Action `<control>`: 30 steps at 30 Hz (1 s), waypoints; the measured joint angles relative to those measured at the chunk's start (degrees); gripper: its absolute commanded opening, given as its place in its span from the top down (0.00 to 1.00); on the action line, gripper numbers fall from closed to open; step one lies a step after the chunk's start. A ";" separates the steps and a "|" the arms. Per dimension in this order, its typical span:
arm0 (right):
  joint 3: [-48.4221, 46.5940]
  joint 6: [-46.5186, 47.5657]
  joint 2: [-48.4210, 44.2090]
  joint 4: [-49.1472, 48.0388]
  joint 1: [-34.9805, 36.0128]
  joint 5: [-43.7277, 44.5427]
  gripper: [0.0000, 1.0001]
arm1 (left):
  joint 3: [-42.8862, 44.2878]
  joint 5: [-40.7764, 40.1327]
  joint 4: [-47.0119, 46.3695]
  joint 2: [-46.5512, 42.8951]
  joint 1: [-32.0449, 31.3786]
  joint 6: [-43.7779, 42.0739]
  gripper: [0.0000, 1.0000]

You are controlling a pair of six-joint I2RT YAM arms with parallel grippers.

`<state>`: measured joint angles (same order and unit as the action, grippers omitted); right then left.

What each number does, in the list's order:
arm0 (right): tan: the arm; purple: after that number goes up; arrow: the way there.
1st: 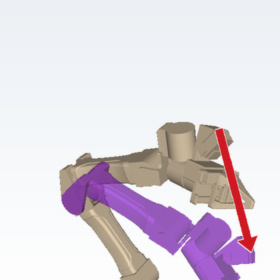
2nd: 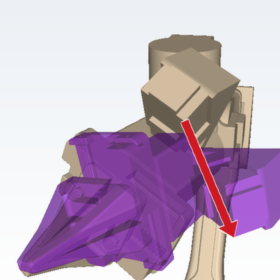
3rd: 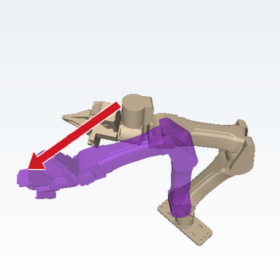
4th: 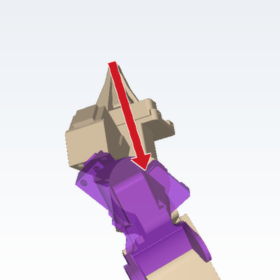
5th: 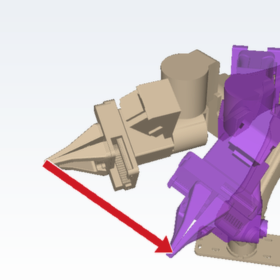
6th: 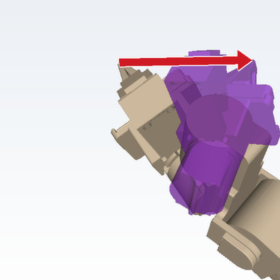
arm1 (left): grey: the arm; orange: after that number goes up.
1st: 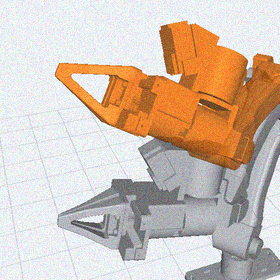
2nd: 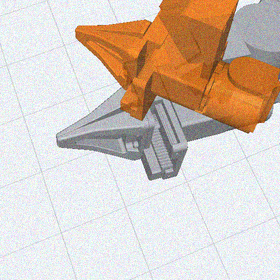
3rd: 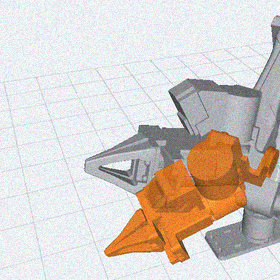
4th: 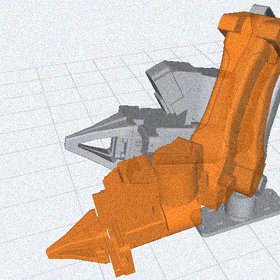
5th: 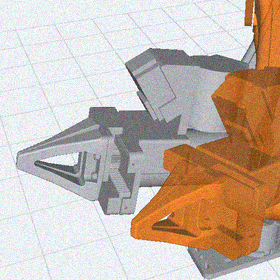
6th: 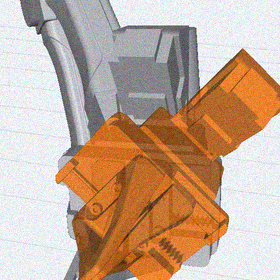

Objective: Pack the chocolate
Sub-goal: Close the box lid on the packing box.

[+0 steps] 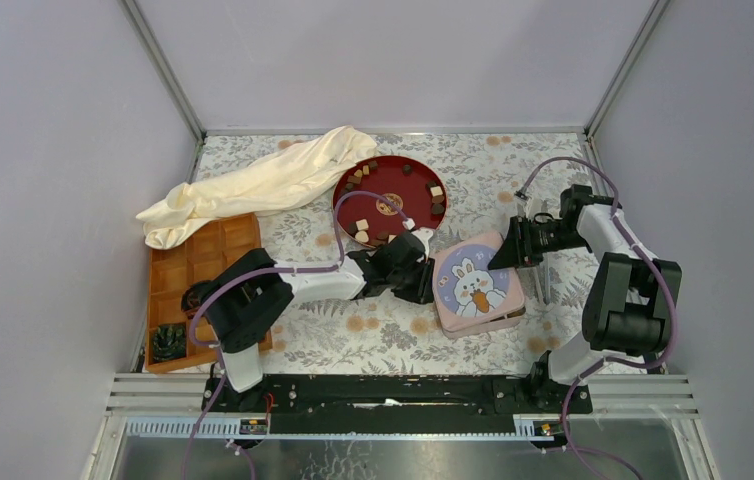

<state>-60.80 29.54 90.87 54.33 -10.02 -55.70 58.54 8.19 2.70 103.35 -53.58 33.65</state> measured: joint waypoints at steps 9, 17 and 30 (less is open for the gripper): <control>0.00 -1.31 0.26 1.03 -2.29 -2.51 0.81 | 0.17 0.61 -0.24 0.00 0.52 -0.04 0.57; -0.09 0.63 3.82 2.84 -6.14 -4.00 0.77 | -2.89 2.01 -2.67 -3.21 1.86 0.46 0.46; -0.94 1.07 8.74 2.64 -8.72 -2.34 0.65 | -1.95 4.52 -4.37 -0.52 2.64 0.68 0.47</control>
<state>-61.73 30.61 99.61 56.97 -18.74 -58.04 56.60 12.71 -1.67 102.83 -50.94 34.33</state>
